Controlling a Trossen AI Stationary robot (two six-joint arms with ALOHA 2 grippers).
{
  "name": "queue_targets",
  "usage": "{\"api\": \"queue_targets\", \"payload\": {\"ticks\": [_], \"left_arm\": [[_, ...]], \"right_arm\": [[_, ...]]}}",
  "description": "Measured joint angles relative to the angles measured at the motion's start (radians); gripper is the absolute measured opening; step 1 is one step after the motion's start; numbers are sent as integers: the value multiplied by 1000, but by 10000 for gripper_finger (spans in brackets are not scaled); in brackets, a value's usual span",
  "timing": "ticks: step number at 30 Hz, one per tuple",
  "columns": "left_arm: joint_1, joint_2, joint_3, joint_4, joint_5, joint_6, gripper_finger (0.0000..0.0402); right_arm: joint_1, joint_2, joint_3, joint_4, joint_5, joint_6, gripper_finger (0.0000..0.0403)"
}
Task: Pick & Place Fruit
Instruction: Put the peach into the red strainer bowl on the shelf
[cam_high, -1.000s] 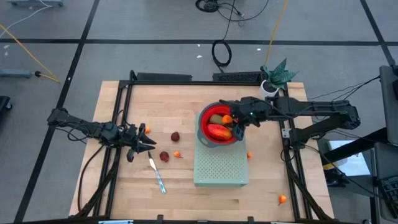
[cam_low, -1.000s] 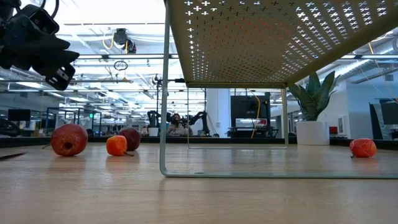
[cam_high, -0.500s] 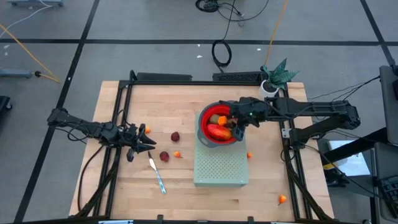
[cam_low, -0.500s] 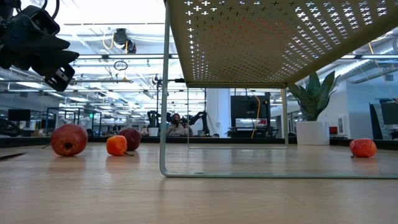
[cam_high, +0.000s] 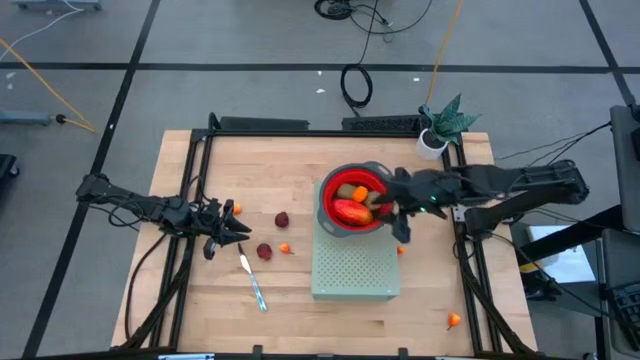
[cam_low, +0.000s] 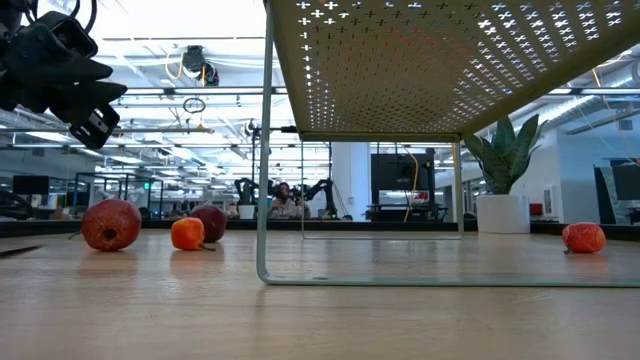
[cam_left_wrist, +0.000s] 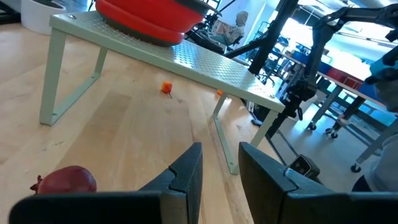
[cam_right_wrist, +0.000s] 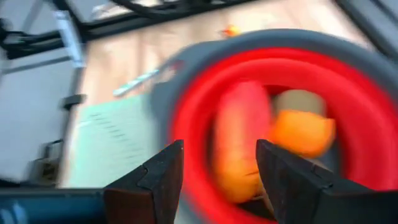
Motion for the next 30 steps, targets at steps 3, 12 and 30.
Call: {"api": "queue_targets", "payload": {"ticks": [3, 12, 30], "left_arm": [[0, 0, 0, 0, 0, 12, 102], [0, 0, 0, 0, 1, 60, 102], [0, 0, 0, 0, 1, 51, 102]], "right_arm": [[75, -29, 0, 0, -1, 32, 180], [302, -51, 0, -52, -1, 149, 112], [663, -38, 0, -284, 0, 779, 1]]}}
